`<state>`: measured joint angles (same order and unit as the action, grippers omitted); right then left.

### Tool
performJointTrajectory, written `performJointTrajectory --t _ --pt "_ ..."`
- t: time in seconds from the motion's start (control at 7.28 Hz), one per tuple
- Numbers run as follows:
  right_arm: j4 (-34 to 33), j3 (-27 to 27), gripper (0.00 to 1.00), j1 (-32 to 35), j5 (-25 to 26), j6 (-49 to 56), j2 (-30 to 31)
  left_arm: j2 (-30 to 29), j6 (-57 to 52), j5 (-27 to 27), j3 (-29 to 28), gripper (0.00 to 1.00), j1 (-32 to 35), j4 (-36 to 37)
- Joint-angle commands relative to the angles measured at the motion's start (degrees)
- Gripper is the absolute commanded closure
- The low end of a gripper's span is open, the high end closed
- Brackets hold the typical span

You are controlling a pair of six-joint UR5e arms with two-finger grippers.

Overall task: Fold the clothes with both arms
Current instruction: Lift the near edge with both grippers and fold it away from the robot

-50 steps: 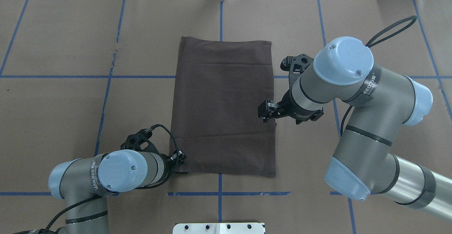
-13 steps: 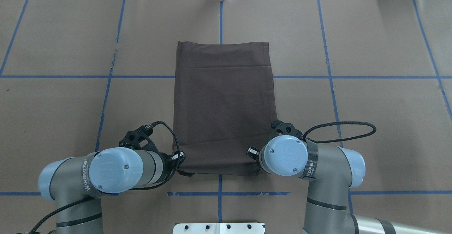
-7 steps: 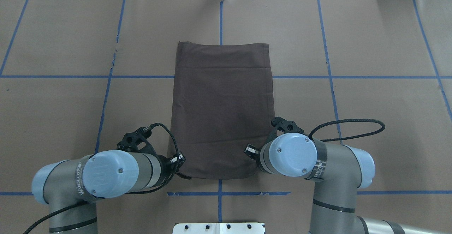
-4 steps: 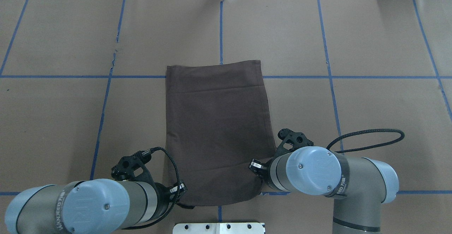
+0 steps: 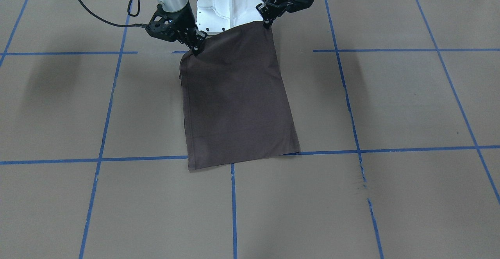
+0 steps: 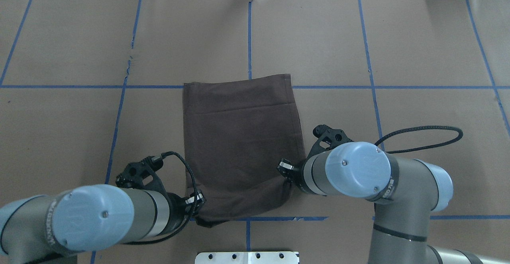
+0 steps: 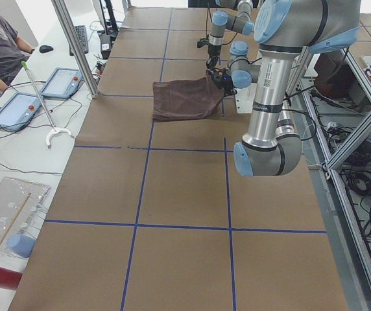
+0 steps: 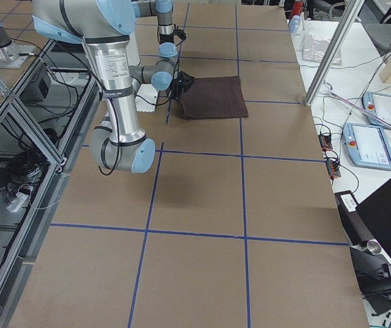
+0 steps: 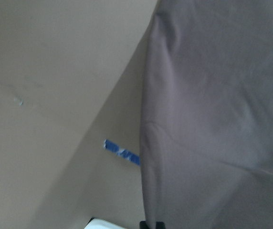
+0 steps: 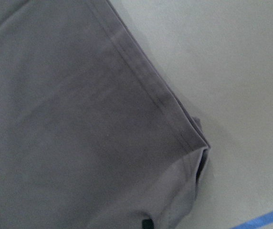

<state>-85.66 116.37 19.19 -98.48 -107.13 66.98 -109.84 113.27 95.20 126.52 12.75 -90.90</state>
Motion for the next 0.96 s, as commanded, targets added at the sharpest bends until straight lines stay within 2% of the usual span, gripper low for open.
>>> performJointTrajectory --t 0.0,0.14,0.27,0.41,0.55,0.69,0.82 --pt "0.06 -9.18 1.00 9.16 -4.94 4.54 -6.83 -1.94 -7.77 4.80 -3.53 1.00 10.67 -0.15" --pt "0.06 -12.80 1.00 12.33 -7.06 6.74 -9.12 -4.31 -9.89 5.00 -7.56 1.00 14.63 -0.68" --pt "0.23 -18.84 1.00 14.98 -7.77 8.76 -13.06 -7.72 -12.17 5.00 -13.69 1.00 18.85 -2.08" --pt "4.76 -29.25 1.00 16.57 -7.78 9.83 -18.24 -10.89 -12.45 4.91 -22.02 1.00 21.15 -7.22" --pt "14.38 -39.97 1.00 17.63 -7.78 9.75 -21.51 -12.23 -12.54 4.82 -29.58 0.96 23.61 -14.67" --pt "18.39 -47.13 0.24 20.34 -9.61 10.18 -24.32 -14.68 -17.85 4.65 -37.75 0.01 26.34 -19.36" --pt "18.43 -51.55 0.00 23.41 -11.54 13.58 -27.66 -16.61 -26.17 4.73 -42.27 0.00 30.97 -20.27"
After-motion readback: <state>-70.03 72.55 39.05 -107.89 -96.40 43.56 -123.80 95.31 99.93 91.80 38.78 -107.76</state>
